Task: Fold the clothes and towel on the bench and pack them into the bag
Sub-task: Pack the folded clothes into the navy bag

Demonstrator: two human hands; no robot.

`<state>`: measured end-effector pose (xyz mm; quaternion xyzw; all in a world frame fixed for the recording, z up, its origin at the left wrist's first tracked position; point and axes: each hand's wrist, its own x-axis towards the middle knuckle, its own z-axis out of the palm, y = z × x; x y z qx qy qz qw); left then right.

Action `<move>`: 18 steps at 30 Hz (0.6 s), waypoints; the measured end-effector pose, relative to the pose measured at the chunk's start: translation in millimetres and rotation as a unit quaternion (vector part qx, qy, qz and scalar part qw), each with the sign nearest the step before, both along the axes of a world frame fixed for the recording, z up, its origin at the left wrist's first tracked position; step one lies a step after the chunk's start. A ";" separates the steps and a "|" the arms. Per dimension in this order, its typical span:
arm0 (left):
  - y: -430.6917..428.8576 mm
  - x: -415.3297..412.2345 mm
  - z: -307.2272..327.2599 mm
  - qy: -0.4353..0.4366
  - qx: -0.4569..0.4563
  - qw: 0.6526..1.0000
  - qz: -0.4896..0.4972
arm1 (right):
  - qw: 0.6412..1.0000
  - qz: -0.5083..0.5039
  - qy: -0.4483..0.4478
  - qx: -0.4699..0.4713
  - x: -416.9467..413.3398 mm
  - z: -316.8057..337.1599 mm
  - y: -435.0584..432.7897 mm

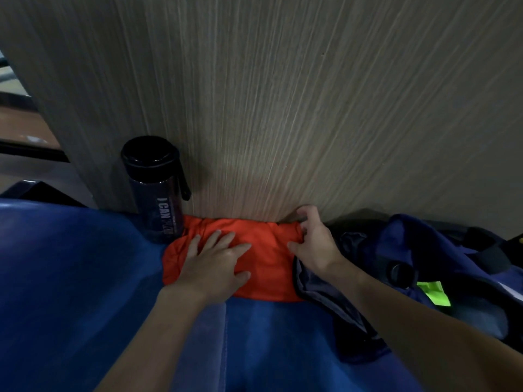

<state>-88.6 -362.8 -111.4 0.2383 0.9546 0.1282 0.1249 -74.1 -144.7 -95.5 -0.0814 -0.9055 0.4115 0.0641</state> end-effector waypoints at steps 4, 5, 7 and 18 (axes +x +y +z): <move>-1.7 0.5 0.6 0.002 0.000 1.000 0.004 | 0.999 0.005 -0.037 0.033 -0.1 6.5 1.4; -2.4 0.6 0.9 0.002 0.001 1.000 0.004 | 0.997 0.012 -0.065 0.031 0.3 8.6 2.3; -2.9 1.0 1.4 0.001 -0.001 1.000 0.002 | 0.990 0.027 -0.134 0.025 2.0 13.6 3.6; -12.0 2.9 9.7 0.052 0.108 0.992 0.039 | 0.942 0.176 -0.049 0.281 -0.5 60.1 -40.7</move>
